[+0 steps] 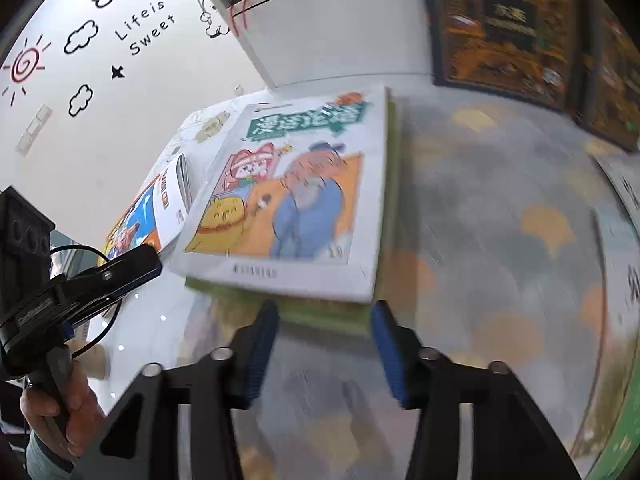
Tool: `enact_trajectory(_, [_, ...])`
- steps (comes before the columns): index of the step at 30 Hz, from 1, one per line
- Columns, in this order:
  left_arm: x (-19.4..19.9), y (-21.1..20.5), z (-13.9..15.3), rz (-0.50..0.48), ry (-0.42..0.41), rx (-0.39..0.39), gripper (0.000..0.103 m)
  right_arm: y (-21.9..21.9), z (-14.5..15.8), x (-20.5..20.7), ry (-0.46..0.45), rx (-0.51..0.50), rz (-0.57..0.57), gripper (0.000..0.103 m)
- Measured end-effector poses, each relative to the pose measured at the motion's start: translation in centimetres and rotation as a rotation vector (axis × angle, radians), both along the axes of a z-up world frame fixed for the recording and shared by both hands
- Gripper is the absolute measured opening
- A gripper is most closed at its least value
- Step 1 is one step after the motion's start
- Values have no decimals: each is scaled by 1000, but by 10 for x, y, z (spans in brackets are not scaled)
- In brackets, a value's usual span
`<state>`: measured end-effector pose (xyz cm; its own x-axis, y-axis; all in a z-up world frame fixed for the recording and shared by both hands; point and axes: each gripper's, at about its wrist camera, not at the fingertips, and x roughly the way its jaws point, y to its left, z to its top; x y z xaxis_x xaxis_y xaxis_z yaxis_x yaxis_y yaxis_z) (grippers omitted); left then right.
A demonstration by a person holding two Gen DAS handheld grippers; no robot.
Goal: Organize books
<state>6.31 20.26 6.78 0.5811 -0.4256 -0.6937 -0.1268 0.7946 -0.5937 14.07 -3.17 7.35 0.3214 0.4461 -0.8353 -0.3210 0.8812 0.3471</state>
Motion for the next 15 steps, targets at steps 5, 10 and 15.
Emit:
enact_trajectory(5, [-20,-49,11,-71,18,39,65,-54,-11,-42,71,23,-81,56])
enact_trajectory(10, [-26,-108,20,-152,24,31,67,-116,-30,-82,164,54,-180,56])
enact_trajectory(15, [-28,-167,28,-232,28,35,67,-187,-43,-113,224,89,-288,56])
